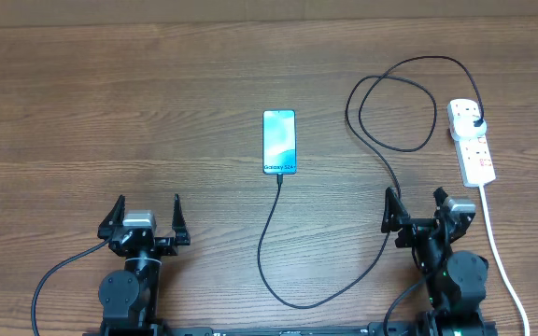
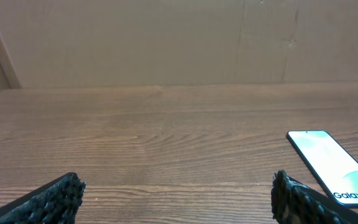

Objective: Plug charger to phone and switch on socket

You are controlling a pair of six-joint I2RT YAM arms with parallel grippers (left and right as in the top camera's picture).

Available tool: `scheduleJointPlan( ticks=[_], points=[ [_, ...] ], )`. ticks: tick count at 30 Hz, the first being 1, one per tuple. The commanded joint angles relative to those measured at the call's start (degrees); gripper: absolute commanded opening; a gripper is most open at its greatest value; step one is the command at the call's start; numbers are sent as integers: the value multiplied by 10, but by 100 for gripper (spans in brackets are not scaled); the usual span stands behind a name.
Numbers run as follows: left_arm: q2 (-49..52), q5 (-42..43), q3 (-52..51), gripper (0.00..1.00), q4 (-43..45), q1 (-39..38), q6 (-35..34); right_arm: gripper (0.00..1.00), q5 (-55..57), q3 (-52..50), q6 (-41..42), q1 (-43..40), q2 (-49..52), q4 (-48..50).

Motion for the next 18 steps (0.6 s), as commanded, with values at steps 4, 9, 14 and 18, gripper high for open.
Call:
scheduleJointPlan(
  ticks=[4, 9, 14, 18],
  points=[
    [-6, 2, -2, 100, 1, 4, 13, 100, -11, -6, -87, 3, -82, 2],
    [-6, 2, -2, 99, 1, 4, 13, 100, -11, -6, -91, 3, -82, 2],
    [-6, 2, -2, 100, 1, 4, 13, 100, -45, -6, -151, 3, -82, 6],
    [-6, 2, -2, 100, 1, 4, 13, 100, -50, -6, -165, 3, -82, 6]
  ],
)
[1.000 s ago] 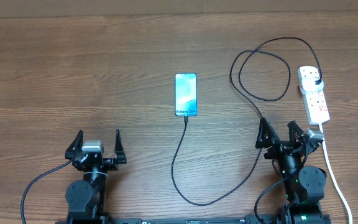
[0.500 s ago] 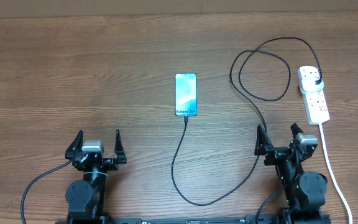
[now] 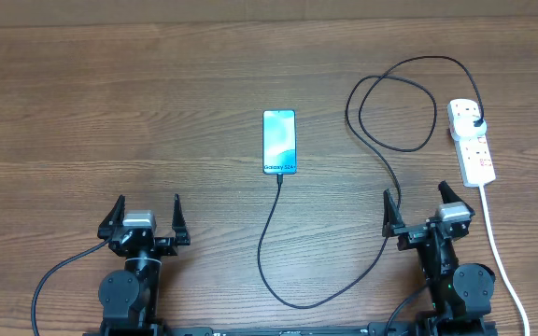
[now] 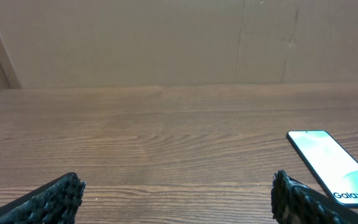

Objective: Plug charger to phone and switch on socket

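Observation:
A phone (image 3: pixel 279 142) lies face up mid-table with its screen lit, and shows again at the right of the left wrist view (image 4: pixel 331 165). A black charger cable (image 3: pixel 278 252) runs from the phone's near end, loops round to the right and ends at a plug in the white power strip (image 3: pixel 472 140). My left gripper (image 3: pixel 145 217) stands open at the near left, its fingertips (image 4: pixel 58 196) apart over bare wood. Near the right front my right gripper (image 3: pixel 418 207) is open too, with nothing between its fingers.
The strip's white lead (image 3: pixel 498 252) runs down the right side past my right arm. The black cable's loop (image 3: pixel 390 112) lies between phone and strip. A brown wall (image 4: pixel 166 43) stands behind the table's far edge.
My right gripper has turned and drawn back slightly toward the near edge. Phone, cable, strip and left arm are unchanged.

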You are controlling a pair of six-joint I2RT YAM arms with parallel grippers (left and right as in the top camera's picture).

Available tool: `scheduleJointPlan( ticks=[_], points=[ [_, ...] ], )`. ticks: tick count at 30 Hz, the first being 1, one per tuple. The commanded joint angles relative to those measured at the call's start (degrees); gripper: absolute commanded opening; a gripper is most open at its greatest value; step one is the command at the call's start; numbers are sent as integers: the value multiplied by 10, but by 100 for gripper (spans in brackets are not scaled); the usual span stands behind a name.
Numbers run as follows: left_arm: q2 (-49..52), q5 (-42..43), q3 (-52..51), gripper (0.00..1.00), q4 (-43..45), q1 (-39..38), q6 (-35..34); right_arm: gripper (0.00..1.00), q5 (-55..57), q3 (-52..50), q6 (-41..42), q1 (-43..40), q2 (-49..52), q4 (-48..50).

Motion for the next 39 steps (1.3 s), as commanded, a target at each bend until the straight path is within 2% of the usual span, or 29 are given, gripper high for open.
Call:
scheduleJointPlan(
  ticks=[1, 14, 19, 39],
  points=[
    [-6, 2, -2, 100, 1, 4, 13, 100, -14, -6, -30, 3, -6, 3],
    [-6, 2, -2, 100, 1, 4, 13, 100, 3, -6, -29, 2, -6, 2],
    [-6, 2, -2, 100, 1, 4, 13, 100, 39, -6, 11, -4, -6, -1],
    [-6, 2, -2, 100, 1, 4, 13, 100, 39, -6, 9, -5, -6, -1]
  ],
)
